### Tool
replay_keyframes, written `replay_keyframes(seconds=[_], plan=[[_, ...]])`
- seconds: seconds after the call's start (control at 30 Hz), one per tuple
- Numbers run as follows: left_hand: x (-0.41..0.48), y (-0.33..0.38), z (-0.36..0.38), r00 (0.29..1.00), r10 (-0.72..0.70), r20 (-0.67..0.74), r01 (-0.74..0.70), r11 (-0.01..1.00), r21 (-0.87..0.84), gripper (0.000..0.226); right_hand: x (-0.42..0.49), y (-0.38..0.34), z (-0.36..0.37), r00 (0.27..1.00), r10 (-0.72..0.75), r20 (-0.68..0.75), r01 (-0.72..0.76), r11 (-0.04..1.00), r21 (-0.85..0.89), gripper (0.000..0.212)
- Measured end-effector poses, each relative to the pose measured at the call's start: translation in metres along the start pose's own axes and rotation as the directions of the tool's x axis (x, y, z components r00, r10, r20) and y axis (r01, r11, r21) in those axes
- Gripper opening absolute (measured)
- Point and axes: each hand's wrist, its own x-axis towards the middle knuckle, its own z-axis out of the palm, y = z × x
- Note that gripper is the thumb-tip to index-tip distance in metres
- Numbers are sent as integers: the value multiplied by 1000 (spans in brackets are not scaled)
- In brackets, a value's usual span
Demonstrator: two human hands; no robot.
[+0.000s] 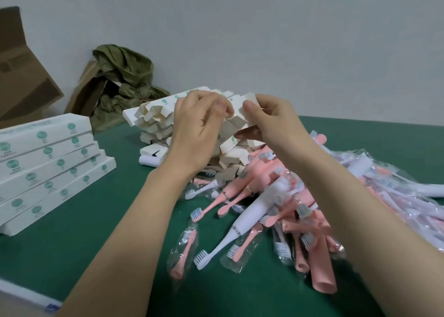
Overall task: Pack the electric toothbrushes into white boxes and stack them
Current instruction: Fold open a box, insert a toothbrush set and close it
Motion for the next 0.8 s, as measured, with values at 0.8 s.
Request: replay_keyframes(seconds=[0.8], plan=[[-5, -19, -1, 987, -73, 144, 43, 978, 203, 47, 30, 36, -28, 816, 244, 525, 411, 394, -822, 39]])
